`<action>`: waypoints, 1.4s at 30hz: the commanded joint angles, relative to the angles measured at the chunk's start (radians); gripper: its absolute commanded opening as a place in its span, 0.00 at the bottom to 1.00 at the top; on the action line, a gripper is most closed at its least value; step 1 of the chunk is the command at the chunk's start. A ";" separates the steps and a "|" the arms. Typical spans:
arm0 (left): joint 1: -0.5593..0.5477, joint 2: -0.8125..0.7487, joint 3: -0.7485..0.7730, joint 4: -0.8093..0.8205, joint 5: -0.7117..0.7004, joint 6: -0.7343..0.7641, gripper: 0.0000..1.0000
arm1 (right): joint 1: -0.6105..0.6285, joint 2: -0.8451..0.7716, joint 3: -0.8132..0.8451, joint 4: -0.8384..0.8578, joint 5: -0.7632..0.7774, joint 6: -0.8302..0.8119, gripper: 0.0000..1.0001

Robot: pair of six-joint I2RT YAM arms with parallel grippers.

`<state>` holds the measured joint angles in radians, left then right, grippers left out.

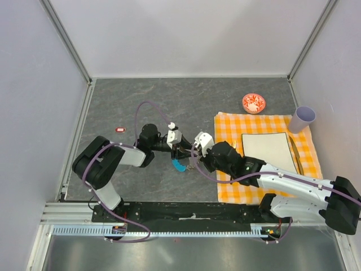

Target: Put the keys on the keyring

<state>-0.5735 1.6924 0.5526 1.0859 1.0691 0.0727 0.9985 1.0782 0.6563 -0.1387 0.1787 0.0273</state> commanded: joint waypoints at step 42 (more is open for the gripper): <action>-0.011 -0.189 0.166 -0.526 -0.122 0.095 0.02 | -0.001 -0.021 0.074 0.005 0.004 0.031 0.00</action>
<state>-0.5850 1.6253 0.8036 0.2543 1.1416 0.4866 0.9966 1.0836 0.6922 -0.1665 0.1467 0.0006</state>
